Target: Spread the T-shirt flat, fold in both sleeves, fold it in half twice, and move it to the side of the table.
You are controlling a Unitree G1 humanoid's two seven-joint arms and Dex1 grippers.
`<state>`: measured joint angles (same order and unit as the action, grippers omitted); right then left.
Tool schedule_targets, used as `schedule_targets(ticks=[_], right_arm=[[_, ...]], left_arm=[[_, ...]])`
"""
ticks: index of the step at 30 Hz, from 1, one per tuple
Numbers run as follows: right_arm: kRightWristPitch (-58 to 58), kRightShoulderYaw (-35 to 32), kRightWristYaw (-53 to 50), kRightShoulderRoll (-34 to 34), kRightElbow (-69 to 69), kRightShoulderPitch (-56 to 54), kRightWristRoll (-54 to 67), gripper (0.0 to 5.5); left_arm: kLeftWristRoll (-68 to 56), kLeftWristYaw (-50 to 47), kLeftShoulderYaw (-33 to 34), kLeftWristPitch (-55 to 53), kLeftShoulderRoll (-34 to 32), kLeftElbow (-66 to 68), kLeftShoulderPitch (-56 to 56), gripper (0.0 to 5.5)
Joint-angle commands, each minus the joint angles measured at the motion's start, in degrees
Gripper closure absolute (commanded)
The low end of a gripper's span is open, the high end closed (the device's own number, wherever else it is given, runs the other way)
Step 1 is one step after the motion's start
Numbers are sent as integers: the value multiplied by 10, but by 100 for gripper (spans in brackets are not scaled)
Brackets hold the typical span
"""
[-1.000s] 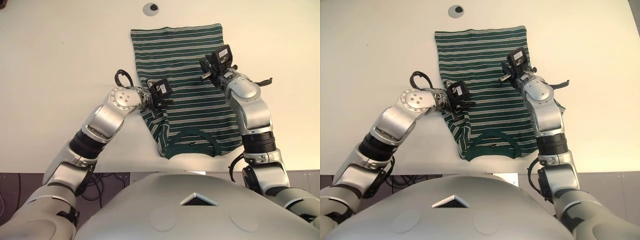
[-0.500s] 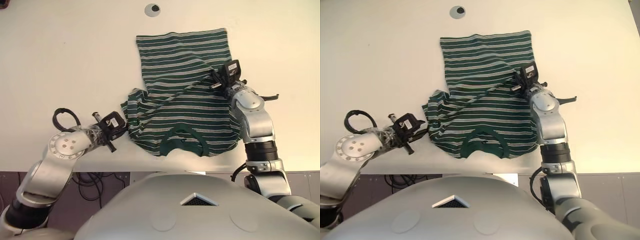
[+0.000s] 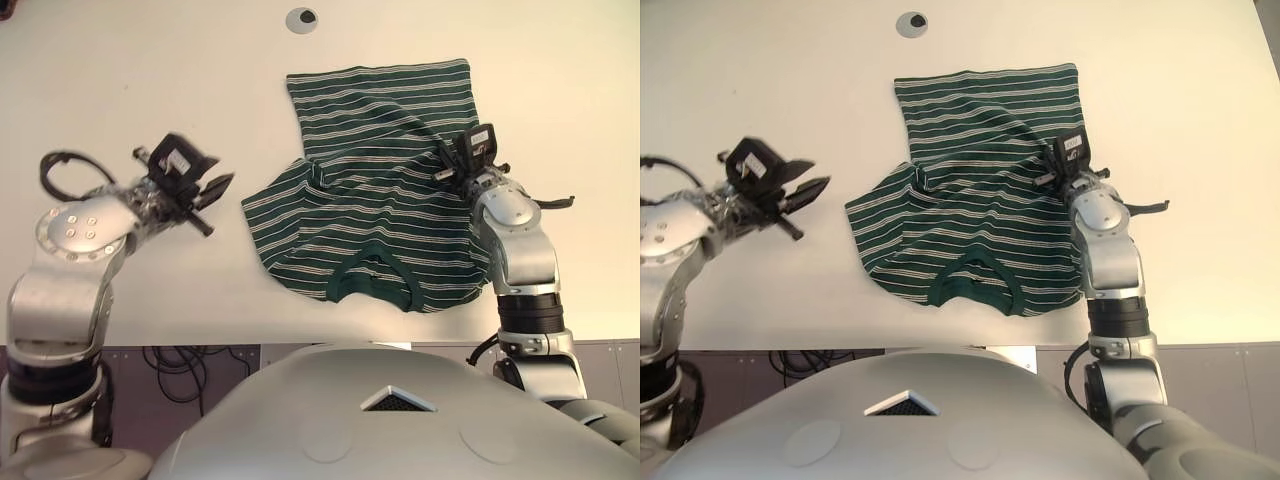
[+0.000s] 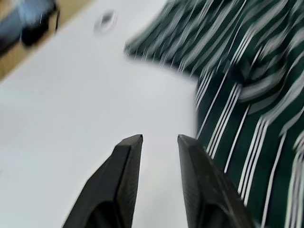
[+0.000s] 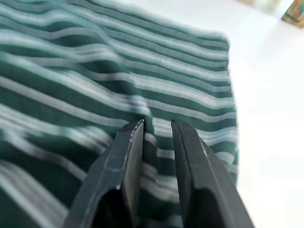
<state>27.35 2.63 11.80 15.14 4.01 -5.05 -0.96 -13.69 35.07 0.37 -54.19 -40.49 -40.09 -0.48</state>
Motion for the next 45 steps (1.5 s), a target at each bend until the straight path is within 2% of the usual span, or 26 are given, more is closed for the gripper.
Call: schedule_targets(ticks=[1, 5, 9, 14, 19, 25, 29, 31, 34, 39, 45], right_arm=[[-22, -23, -1, -33, 11, -48, 36, 445], [-27, -28, 11, -40, 9, -72, 60, 445], [-27, -25, 18, -36, 6, -75, 64, 445], [-26, -35, 23, -24, 10, -75, 65, 445], [-25, -40, 30, -17, 24, -62, 65, 445], [-17, -44, 52, -13, 39, -60, 72, 445], [-5, -53, 59, -14, 65, -43, 83, 445], [-1, -72, 56, -23, 85, -26, 104, 445], [7, -104, 50, -22, 119, 15, 122, 445], [27, -117, 52, -17, 174, 78, 132, 445], [30, -107, 45, -15, 179, 95, 117, 445]], left_arm=[[7, 1, -114, -1, 35, 53, -48, 419], [28, -11, -182, 40, 56, 120, -13, 419], [53, -55, -169, 67, 65, 173, 37, 419], [50, -104, -71, 65, 60, 166, 170, 419], [33, -137, -18, 52, 92, 113, 258, 419], [11, -219, 40, 30, 182, 35, 182, 419], [-35, -256, 125, 32, 250, 6, 138, 419], [-96, -278, 194, 7, 307, -8, 122, 419], [-114, -291, 249, -42, 311, -2, 158, 419], [-138, -290, 296, -113, 304, -3, 194, 419], [-213, -295, 351, -206, 349, -5, 157, 322]])
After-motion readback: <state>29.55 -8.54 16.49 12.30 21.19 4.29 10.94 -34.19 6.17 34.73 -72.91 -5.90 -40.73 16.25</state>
